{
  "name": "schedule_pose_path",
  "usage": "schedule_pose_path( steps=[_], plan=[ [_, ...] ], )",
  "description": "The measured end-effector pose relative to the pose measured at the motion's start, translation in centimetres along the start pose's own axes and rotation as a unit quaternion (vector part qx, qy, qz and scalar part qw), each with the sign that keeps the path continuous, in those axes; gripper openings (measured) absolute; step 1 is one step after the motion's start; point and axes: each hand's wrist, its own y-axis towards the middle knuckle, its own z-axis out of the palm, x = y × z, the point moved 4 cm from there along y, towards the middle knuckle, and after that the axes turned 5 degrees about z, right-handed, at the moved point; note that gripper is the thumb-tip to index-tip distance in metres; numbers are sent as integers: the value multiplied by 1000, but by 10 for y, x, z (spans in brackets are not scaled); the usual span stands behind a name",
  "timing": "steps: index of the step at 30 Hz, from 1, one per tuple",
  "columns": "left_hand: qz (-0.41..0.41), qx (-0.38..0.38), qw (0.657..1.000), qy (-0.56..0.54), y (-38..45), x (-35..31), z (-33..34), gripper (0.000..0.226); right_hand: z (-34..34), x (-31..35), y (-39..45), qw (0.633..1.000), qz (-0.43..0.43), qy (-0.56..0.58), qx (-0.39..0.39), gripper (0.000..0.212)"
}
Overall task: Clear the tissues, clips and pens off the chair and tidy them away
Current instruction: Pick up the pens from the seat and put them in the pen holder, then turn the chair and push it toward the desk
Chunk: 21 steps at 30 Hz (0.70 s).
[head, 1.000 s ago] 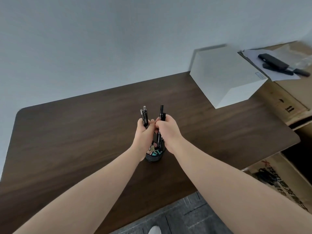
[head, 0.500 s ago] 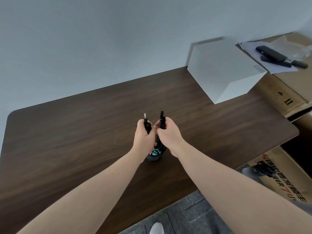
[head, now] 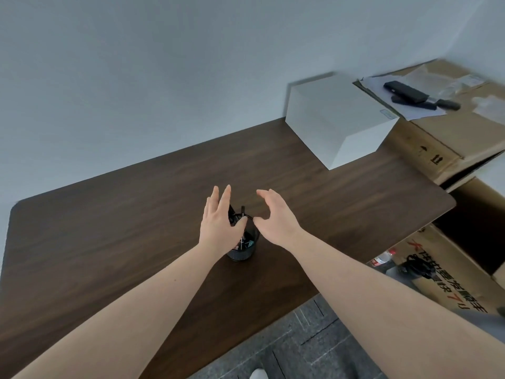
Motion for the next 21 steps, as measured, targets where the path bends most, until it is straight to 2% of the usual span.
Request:
schedule_pose_path(
  steps=[4, 8, 11, 18, 21],
  plan=[
    [22, 17, 992, 127, -13, -21, -6, 76, -26, -17, -23, 998, 5, -63, 3, 69],
    [87, 43, 975, 199, -33, -60, 4, 78, -63, -44, -57, 985, 1, -171, -13, 69],
    [122, 76, 963, 227, -49, -92, 22, 76, -95, -76, -94, 981, 14, -191, -28, 68],
    [209, 140, 932, 261, -135, -216, 122, 76, -201, -219, -258, 970, 131, -176, -108, 69],
    [264, 178, 905, 280, -179, -271, 182, 76, -243, -278, -342, 956, 185, -166, -155, 68]
  ],
)
